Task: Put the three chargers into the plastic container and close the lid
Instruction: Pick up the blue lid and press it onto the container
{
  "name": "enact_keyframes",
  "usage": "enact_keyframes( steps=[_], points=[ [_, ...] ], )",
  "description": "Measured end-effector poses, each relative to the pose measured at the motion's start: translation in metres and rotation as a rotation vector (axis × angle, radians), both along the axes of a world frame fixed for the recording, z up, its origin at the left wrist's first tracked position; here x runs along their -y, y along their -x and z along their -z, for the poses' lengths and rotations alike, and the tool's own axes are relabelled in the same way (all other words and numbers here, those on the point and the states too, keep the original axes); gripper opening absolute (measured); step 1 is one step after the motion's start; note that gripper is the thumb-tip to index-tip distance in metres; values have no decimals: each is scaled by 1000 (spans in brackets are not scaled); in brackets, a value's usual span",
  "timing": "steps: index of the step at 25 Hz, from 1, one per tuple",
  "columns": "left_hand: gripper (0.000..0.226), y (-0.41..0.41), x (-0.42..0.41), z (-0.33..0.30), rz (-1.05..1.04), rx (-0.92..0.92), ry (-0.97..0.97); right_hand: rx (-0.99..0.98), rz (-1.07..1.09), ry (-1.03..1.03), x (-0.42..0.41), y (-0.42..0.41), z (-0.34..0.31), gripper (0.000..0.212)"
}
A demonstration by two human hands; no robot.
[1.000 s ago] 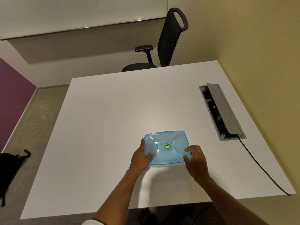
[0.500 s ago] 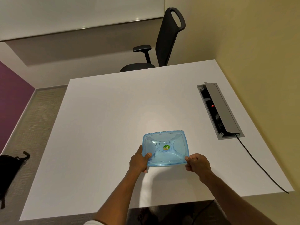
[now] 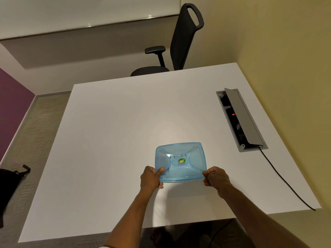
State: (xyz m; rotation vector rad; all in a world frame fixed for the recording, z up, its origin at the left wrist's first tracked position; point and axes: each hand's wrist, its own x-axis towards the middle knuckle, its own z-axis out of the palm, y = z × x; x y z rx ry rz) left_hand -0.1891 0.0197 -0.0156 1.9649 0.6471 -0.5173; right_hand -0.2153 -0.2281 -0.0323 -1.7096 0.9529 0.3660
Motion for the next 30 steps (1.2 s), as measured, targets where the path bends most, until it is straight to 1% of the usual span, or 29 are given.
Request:
enact_keyframes(
  steps=[3, 5, 8, 12, 16, 18, 20, 22, 24, 25, 27, 30],
  points=[
    [37, 1, -2, 0, 5, 8, 5, -1, -9, -32, 3, 0, 0, 14],
    [38, 4, -4, 2, 8, 14, 19, 26, -14, -103, 6, 3, -2, 13],
    [36, 9, -15, 10, -36, 6, 167, 73, -35, -181, 8, 8, -4, 15],
    [25, 18, -26, 16, -67, -40, 285, 68, -28, -171, 7, 8, 1, 15],
    [27, 19, -24, 18, -121, -52, 312, 62, -47, -128, 8, 6, 4, 17],
    [29, 16, -26, 18, -125, -72, 334, 47, -56, -183, 11, 5, 1, 17],
    [30, 12, -30, 14, -114, -106, 359, 13, -99, -251, 17, 3, -5, 23],
    [29, 5, -32, 8, -104, -104, 318, -16, -182, -219, 27, -4, -11, 28],
    [35, -6, -34, 7, -63, -36, 163, 3, -222, -144, 37, -18, -16, 29],
    [32, -14, -33, 4, -43, 2, 102, 26, -223, -111, 42, -29, -17, 29],
    [17, -33, -27, -4, -9, 63, 75, 76, -227, -68, 45, -53, -22, 29],
    [16, -67, -20, -6, 73, 111, 49, 126, -263, -55, 40, -86, -27, 26]
  ],
)
